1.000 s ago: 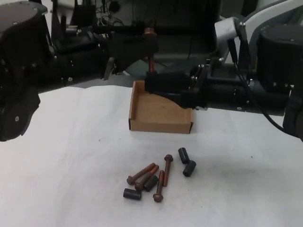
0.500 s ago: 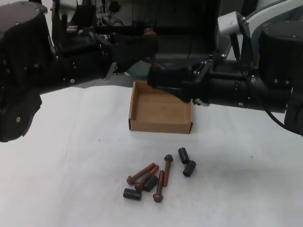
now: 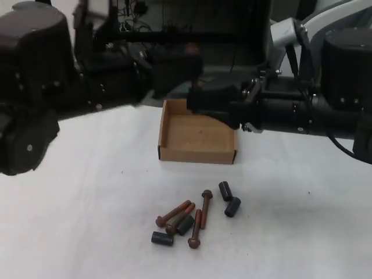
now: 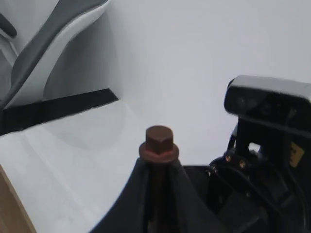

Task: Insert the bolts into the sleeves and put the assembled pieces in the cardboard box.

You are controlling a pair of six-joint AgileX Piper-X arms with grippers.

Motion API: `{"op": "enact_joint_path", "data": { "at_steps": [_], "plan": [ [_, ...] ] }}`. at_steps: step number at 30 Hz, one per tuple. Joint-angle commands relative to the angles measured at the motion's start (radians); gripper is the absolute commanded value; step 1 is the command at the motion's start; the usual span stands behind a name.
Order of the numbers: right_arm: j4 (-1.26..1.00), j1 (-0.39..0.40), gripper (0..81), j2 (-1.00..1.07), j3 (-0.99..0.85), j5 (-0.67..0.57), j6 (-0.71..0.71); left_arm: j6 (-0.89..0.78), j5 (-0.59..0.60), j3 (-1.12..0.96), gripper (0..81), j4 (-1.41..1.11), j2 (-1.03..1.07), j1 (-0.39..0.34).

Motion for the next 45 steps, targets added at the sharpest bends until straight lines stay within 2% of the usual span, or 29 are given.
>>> {"op": "enact_joint_path", "data": {
  "at_steps": [1, 4, 16, 17, 19, 20, 22, 23, 31, 35, 39, 41, 45],
  "plan": [
    [-0.047, -0.007, 0.6, -0.005, -0.026, -0.007, -0.013, 0.036, 0.030, 0.003, 1.7, 0.045, -0.004, -0.045],
    [-0.047, -0.007, 0.6, -0.005, -0.028, -0.007, -0.017, 0.036, -0.014, 0.003, 1.7, 0.037, -0.004, -0.051],
    [-0.047, -0.007, 0.6, -0.005, -0.028, -0.007, -0.021, 0.038, -0.065, 0.003, 0.4, 0.037, -0.006, -0.003],
    [-0.047, -0.007, 0.6, -0.005, -0.028, -0.007, -0.021, 0.037, -0.065, 0.003, 5.2, 0.037, -0.006, 0.002],
    [-0.047, -0.007, 0.6, -0.005, -0.028, -0.007, -0.021, 0.037, -0.065, 0.003, 21.0, 0.037, -0.006, 0.006],
    [-0.047, -0.007, 0.6, -0.005, -0.028, -0.007, -0.021, 0.037, -0.065, 0.003, 33.3, 0.037, -0.006, 0.010],
    [-0.047, -0.007, 0.6, -0.005, -0.028, -0.007, -0.021, 0.035, -0.065, 0.003, 62.9, 0.037, -0.006, 0.013],
    [-0.047, -0.007, 0.6, -0.005, -0.028, -0.007, -0.021, 0.028, -0.065, 0.003, 70.0, 0.037, -0.006, 0.013],
    [-0.044, -0.007, 0.6, -0.005, -0.028, -0.007, -0.020, -0.023, -0.063, -0.011, 70.0, 0.024, -0.006, 0.018],
    [0.010, -0.007, 0.6, -0.005, -0.028, -0.007, -0.056, -0.044, -0.065, -0.015, 70.0, -0.064, -0.018, 0.030],
    [0.111, -0.007, 0.6, -0.005, -0.028, 0.001, -0.122, -0.042, -0.063, -0.015, 70.0, -0.027, -0.027, 0.084],
    [0.159, -0.010, 0.6, -0.005, -0.028, 0.043, -0.150, -0.042, -0.056, -0.015, 70.0, 0.004, -0.027, 0.126],
    [0.185, -0.020, 0.6, 0.005, -0.031, 0.099, -0.176, -0.042, 0.030, -0.015, 70.0, 0.022, -0.027, 0.205]
  ]
}}
